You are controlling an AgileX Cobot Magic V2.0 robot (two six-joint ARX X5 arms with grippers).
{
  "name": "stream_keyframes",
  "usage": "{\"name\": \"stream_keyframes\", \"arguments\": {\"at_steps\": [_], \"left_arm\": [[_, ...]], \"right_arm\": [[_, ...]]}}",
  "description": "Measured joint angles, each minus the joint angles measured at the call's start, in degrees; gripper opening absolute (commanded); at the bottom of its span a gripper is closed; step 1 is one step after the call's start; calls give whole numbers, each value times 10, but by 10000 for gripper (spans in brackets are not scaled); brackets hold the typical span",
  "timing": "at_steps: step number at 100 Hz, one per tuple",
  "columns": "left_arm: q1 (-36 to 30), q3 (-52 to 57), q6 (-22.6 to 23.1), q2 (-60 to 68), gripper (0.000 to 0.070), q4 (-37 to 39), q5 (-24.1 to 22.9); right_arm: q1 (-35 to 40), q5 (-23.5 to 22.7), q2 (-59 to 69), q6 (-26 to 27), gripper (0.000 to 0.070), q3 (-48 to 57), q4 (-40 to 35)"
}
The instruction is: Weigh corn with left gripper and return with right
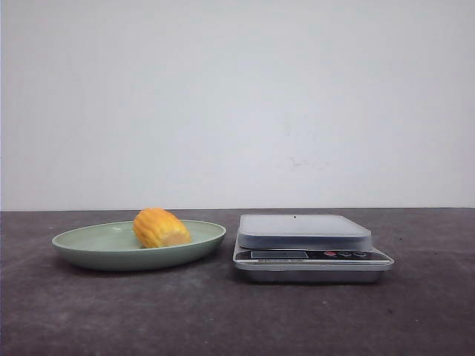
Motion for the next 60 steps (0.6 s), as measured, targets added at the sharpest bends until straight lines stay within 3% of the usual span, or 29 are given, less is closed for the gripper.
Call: {"name": "stream_keyframes", "arguments": {"at_steps": [12,17,21,26,29,33,35,60], "left_arm": [[0,0,2,0,552,0,0],[0,0,2,0,518,2,0],[0,-2,2,0,421,13,0],[0,-6,4,0,249,30,0],[0,-8,6,0,138,37,0],[0,-12,7,0,0,46,1],[0,-14,7,0,1,51,1],[0,-19,13,2,10,86,2]], "right_arm": [[-1,5,-59,20,579,-12,-74],[-2,5,-84,28,566,-27,-79],[-5,5,-104,33,512,-40,-78],[-7,5,-127,39,398,-57,-77],[-9,5,-139,42,294,-69,-78],[-10,5,-151,46,92,-86,-76],[-10,5,-156,47,0,-95,-75],[-11,2,-176,60,11,-200,11]]}}
